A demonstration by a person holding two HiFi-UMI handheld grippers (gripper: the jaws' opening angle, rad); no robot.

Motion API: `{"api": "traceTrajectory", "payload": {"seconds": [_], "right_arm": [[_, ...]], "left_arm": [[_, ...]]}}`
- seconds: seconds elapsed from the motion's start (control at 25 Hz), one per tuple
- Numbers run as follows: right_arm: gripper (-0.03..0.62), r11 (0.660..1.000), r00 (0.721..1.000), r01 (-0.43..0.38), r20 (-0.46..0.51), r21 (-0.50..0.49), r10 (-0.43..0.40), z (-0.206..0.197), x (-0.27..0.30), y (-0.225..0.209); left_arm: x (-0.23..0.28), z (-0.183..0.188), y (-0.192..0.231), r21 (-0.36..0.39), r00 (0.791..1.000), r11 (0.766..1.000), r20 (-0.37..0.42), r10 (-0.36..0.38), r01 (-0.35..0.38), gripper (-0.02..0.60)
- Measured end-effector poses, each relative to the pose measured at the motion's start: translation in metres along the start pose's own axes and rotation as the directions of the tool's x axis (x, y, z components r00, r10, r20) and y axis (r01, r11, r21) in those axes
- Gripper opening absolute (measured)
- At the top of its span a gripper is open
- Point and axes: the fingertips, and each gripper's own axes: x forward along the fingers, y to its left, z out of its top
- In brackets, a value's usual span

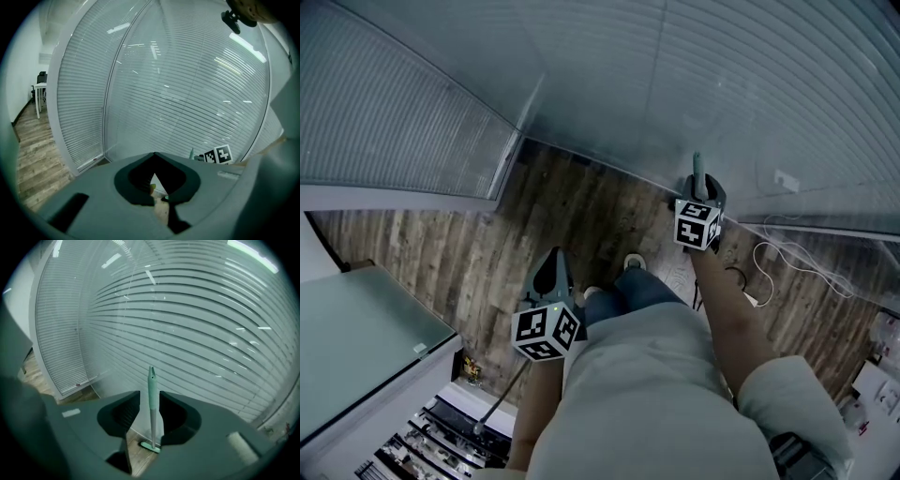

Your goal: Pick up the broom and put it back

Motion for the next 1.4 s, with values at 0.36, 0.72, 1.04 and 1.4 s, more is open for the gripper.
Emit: {"api": "traceTrajectory", "payload": {"seconds": [0.36,0.72,1.04,1.4], "right_arm": [[0.097,0.996,0.99,-0.087,0.111,-0.013,0.087,0.022,-0.049,0.017],[0.057,0.979,0.957,-0.206,0.208,-0.005,0.203,0.05,-0.107,0.046],[0.018,0.947,0.917,-0.321,0.244,-0.024,0.317,0.071,-0.15,0.074],[0.006,0.88,0.844,-0.474,0.272,-0.025,0.462,0.094,-0.204,0.099]], "left_arm": [[-0.002,0.003,-0.014,0.02,0.999,0.999,0.016,-0.042,0.042,0.005],[-0.004,0.009,-0.021,0.027,0.997,0.998,0.034,-0.062,0.061,0.005],[-0.009,0.014,-0.03,0.036,0.996,0.997,0.048,-0.076,0.074,0.005],[-0.016,0.017,-0.042,0.047,0.993,0.993,0.051,-0.108,0.106,0.005]]}}
